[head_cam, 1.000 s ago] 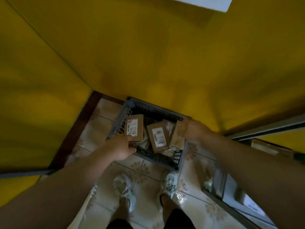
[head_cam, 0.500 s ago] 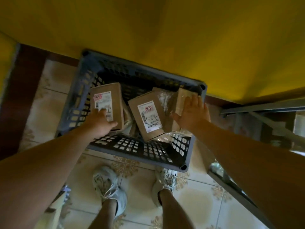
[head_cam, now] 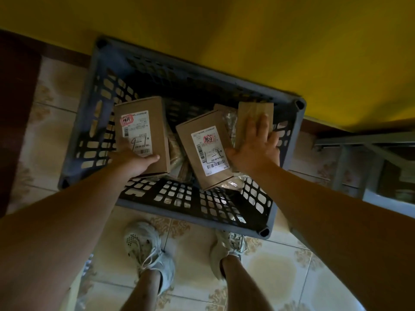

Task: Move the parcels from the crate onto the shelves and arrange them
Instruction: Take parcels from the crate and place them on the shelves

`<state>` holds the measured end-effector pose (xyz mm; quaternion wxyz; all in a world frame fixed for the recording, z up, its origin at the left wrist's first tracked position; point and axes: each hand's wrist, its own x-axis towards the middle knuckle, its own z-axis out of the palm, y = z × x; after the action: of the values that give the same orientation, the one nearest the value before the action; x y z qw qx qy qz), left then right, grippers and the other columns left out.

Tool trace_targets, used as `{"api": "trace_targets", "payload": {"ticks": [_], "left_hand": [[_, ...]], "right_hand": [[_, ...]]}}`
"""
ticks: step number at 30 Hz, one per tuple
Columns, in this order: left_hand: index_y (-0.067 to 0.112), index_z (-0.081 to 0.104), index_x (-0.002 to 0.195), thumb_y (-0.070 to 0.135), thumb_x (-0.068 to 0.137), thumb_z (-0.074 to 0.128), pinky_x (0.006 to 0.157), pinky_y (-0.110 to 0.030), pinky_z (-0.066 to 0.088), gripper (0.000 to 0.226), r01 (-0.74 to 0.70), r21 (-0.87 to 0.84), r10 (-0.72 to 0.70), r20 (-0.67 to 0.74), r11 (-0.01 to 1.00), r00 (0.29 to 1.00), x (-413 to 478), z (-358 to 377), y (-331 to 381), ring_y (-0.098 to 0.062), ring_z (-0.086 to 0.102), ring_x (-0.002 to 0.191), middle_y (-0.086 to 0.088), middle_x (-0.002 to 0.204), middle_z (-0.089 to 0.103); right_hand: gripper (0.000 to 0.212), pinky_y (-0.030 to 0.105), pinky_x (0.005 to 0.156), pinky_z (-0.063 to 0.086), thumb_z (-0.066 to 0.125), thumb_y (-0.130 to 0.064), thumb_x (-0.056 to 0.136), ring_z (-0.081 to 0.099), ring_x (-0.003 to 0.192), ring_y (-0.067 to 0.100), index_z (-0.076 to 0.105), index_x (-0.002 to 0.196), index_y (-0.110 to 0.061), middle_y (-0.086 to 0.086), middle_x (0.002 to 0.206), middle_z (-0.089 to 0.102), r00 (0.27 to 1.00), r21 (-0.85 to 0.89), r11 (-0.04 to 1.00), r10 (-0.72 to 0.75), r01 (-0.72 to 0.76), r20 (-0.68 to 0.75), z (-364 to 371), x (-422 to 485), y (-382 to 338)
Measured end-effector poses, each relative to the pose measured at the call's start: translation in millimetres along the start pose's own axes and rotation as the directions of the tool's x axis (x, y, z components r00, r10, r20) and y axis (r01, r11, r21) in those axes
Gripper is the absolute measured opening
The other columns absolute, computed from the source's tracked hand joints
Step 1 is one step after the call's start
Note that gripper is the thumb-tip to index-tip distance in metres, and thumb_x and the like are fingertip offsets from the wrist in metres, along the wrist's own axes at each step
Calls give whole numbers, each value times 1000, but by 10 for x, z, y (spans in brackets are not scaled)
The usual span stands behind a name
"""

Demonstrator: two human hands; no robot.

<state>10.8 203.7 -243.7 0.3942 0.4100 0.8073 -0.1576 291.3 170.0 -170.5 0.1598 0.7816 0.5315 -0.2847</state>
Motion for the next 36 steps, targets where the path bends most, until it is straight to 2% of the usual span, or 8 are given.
{"api": "trace_targets", "payload": {"ticks": [4,7,12,15,20,25,31,36], "left_hand": [[24,-1,155,40,67,85,115,-55,25,123,40,-128,-34,48,991,998,27,10,-11,-35,26,143,-10,158,23],[21,-4,154,23,57,89,108,-50,38,135,71,-254,-56,64,964,996,-19,5,46,-34,43,133,-12,151,35],[22,14,151,8,71,82,94,-34,49,106,142,-429,-60,199,892,978,-112,35,182,-27,55,122,-6,140,49],[23,33,142,36,57,88,96,-46,47,102,180,-399,-90,236,899,968,-35,91,155,-27,56,119,-5,132,57],[29,36,137,27,73,80,62,-35,48,78,193,-405,-101,237,894,966,-163,70,206,-25,58,104,-7,121,59],[34,19,148,17,83,73,96,-48,47,86,63,-474,5,140,878,990,-358,-35,205,-26,50,122,-2,132,51],[45,37,135,4,92,58,66,-41,55,63,92,-714,92,215,694,972,-588,-163,88,-13,56,97,13,112,54],[40,44,131,-3,92,55,77,-41,54,60,74,-826,154,191,559,970,-811,-304,4,-14,53,96,13,113,54]], "right_hand": [[102,55,107,37,67,-51,86,18,142,46,-1,157,-22,10,164,-7,1000,69,998,-3,5,-19,-6,-34,0],[102,55,109,36,72,-46,81,19,142,41,6,156,-28,3,163,-4,999,178,984,-12,20,-46,-32,-58,61],[99,59,108,38,75,-44,78,18,146,34,11,153,-34,-7,160,0,984,524,844,-28,116,-174,-36,-248,67],[105,56,114,32,76,-44,78,10,149,34,4,154,-36,-5,162,-11,995,506,857,-69,98,-75,4,-282,-31],[107,57,115,30,74,-48,79,5,150,34,-1,154,-39,-5,163,-14,987,431,894,-155,119,50,109,-251,-207],[109,55,113,34,74,-44,78,7,150,34,-3,154,-40,-5,163,-14,970,333,929,-212,164,115,79,-307,-257],[104,50,112,30,74,-44,80,13,149,29,1,154,-41,-6,164,-11,971,373,921,-182,114,153,19,-437,-252],[104,52,112,37,77,-43,78,19,147,30,7,154,-40,-7,163,-5,975,455,882,-194,123,111,-29,-567,-247]]}}
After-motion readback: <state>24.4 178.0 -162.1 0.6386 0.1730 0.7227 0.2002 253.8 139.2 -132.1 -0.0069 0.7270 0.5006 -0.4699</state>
